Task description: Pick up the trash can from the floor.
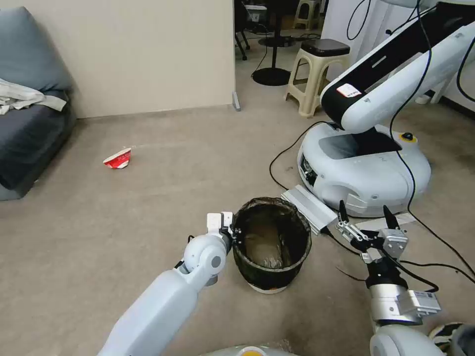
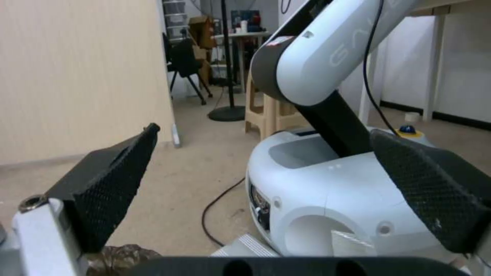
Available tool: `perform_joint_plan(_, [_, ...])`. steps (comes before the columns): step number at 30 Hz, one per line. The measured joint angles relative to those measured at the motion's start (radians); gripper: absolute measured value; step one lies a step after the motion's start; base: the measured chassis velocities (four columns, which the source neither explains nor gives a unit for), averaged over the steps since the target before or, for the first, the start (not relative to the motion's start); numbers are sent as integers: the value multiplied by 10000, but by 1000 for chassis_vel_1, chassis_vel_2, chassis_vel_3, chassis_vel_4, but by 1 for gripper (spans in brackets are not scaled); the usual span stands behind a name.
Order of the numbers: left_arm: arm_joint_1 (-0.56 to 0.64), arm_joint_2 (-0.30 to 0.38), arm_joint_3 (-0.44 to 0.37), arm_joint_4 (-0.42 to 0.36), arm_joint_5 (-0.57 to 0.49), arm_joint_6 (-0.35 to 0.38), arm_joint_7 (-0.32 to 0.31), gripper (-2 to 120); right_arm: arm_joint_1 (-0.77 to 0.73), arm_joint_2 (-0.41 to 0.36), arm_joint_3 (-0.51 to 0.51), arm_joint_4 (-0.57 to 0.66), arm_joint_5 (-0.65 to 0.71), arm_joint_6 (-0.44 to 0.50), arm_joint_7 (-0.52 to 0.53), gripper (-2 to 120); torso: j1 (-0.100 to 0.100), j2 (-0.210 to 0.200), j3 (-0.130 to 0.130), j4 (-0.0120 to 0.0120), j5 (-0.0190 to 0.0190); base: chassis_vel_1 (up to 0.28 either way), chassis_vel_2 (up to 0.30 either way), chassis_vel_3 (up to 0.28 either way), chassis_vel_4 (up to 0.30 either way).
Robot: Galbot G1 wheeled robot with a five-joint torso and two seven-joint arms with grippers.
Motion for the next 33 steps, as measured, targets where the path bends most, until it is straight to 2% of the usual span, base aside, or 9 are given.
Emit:
perform_joint_plan(9, [140, 146, -362, -551, -432, 36, -238, 1, -55, -2, 2, 75, -1, 10, -1, 100, 1, -2, 2, 2, 2, 0, 0, 0, 0])
perform_joint_plan(17, [183, 185, -481, -713, -580, 38, -293, 1, -72, -11, 10, 94, -5, 24, -1, 100, 1, -2, 0, 0, 1, 0, 0, 0, 0])
perform_joint_plan(21, [337, 311, -842, -1173, -922, 33, -365, 1, -117, -67, 15, 133, -7, 35, 14, 100, 1, -1, -1, 5, 7, 0, 0, 0, 0])
perform_joint_plan(33, [646, 606, -1505, -1826, -1464, 28, -493, 1, -133, -131, 16, 161, -11, 38, 35, 100, 1, -1, -1, 4, 3, 0, 0, 0, 0])
